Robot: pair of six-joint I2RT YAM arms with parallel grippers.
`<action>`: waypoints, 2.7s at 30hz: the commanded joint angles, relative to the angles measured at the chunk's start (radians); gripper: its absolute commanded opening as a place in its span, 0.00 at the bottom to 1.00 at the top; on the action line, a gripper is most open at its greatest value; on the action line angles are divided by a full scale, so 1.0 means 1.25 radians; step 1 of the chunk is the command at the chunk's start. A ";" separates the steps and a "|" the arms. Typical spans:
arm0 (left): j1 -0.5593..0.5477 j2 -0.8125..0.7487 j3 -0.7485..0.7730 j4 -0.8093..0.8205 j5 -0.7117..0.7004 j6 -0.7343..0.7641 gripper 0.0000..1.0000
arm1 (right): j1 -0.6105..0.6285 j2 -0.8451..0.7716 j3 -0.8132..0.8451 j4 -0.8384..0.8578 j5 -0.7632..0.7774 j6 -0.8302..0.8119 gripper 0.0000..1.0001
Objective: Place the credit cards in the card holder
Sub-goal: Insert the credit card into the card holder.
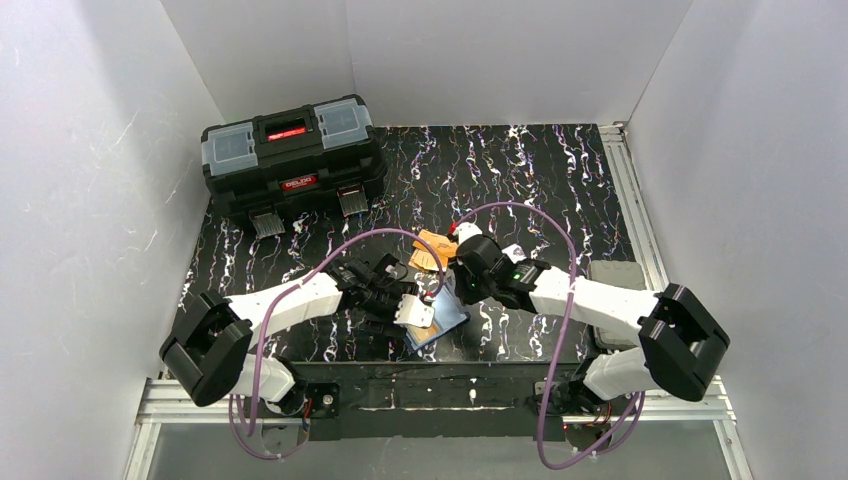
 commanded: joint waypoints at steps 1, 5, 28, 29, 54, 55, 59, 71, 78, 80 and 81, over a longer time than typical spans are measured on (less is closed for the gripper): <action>-0.007 0.005 -0.005 -0.008 0.010 0.017 0.61 | 0.008 0.022 0.002 0.037 0.013 0.000 0.01; -0.010 0.007 -0.004 -0.008 0.012 0.022 0.61 | 0.008 0.040 0.007 0.046 0.002 0.000 0.01; -0.016 0.004 -0.002 -0.013 0.005 0.040 0.57 | 0.009 0.021 0.022 0.063 -0.039 0.007 0.01; -0.016 0.005 -0.001 -0.014 0.006 0.042 0.56 | 0.009 0.009 0.022 0.057 -0.019 -0.003 0.01; -0.030 0.067 0.048 -0.038 -0.003 0.081 0.32 | -0.007 0.000 -0.097 0.168 -0.129 0.042 0.01; -0.029 0.066 0.048 -0.040 -0.004 0.082 0.32 | -0.012 0.001 -0.101 0.173 -0.134 0.044 0.01; -0.031 0.060 0.046 -0.047 -0.007 0.082 0.32 | -0.039 -0.022 -0.109 0.195 -0.182 0.054 0.01; -0.032 0.041 0.037 -0.058 -0.014 0.092 0.31 | -0.192 -0.004 -0.162 0.341 -0.481 0.142 0.01; -0.031 0.031 0.029 -0.062 -0.017 0.095 0.31 | -0.193 0.031 -0.167 0.351 -0.487 0.146 0.01; -0.031 0.028 0.027 -0.064 -0.017 0.095 0.30 | -0.193 0.019 -0.168 0.319 -0.444 0.128 0.01; -0.031 0.027 0.026 -0.067 -0.017 0.098 0.30 | -0.192 0.004 -0.171 0.300 -0.412 0.117 0.01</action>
